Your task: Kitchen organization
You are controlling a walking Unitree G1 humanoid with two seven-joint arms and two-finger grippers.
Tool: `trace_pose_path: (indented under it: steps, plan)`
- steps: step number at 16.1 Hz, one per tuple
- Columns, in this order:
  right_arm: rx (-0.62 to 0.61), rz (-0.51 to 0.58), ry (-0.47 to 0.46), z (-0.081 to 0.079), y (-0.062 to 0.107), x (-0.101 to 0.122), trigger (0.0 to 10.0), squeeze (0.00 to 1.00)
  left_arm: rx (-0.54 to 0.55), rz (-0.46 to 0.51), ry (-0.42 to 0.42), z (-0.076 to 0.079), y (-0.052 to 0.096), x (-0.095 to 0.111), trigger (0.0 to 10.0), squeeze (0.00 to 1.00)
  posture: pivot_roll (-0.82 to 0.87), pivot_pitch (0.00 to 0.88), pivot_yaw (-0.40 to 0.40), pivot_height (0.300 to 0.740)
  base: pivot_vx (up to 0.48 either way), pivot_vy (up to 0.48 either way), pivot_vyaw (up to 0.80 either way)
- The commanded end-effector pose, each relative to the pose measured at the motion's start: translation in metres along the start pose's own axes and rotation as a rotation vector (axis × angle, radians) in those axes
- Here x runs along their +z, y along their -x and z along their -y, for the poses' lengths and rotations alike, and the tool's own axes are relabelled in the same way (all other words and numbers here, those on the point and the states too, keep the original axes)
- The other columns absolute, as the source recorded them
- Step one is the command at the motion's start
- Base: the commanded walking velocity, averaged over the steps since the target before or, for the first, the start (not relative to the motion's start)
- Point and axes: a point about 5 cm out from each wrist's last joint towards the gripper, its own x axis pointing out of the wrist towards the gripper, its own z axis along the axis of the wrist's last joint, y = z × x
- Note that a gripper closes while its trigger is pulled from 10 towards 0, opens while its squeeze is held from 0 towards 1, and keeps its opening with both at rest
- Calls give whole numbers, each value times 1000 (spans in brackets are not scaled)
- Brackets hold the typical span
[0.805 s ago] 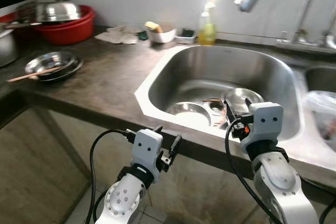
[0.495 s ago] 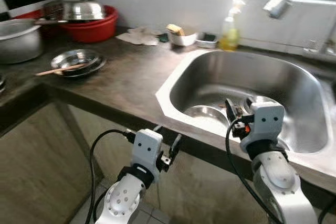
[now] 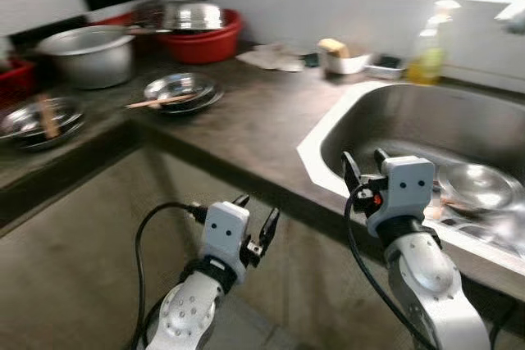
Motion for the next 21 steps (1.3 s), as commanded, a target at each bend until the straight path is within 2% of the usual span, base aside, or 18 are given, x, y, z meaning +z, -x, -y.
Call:
trace_pose_path:
  steps: [1,2,9,21]
  plan:
    - [-2,4,-7,0,-1,1,10000,0,-2,0,-8,0,0,1,10000,0,-44,31,22,740,0,0,800]
    - [0,5,-9,0,-1,1,10000,0,-2,-2,-11,0,0,1,10000,0,-44,31,22,740,0,0,800]
    - [10,7,-15,-4,-3,2,10000,0,-2,-4,-9,0,1,0,10000,0,-41,27,23,740,0,464,800]
    - [44,-14,-28,-12,-4,-4,10000,0,4,14,-31,-1,0,2,10000,0,-38,16,21,740,0,0,800]
